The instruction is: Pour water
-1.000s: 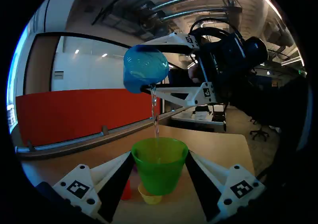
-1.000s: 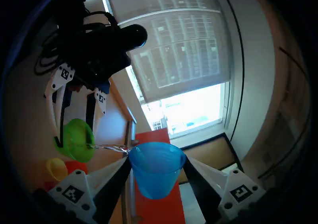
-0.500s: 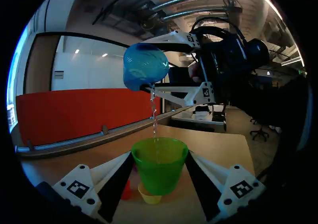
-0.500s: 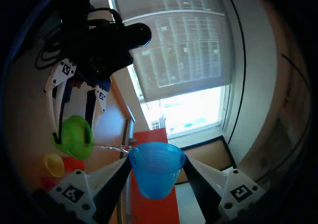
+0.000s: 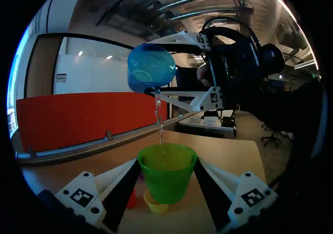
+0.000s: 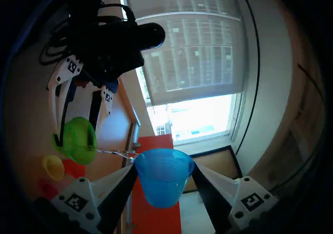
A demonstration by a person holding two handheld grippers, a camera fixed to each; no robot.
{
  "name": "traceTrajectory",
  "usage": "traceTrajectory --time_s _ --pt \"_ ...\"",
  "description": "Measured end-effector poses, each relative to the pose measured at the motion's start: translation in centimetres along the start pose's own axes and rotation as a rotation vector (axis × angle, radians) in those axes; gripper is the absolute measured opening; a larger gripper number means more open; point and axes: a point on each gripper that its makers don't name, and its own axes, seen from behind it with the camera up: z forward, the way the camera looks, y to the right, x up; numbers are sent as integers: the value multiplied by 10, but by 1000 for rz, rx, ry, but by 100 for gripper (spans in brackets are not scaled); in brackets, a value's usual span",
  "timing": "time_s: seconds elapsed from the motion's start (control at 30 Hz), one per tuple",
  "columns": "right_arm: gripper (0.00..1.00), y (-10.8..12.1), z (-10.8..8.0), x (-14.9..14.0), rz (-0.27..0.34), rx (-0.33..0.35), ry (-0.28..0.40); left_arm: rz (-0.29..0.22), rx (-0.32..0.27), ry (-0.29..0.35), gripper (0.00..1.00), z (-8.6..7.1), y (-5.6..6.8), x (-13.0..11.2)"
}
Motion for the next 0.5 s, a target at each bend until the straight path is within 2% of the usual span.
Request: traceTrajectory --time_s 0.5 --pt "93 1 0 1 -51 -5 -5 0 -3 -5 87 2 0 -1"
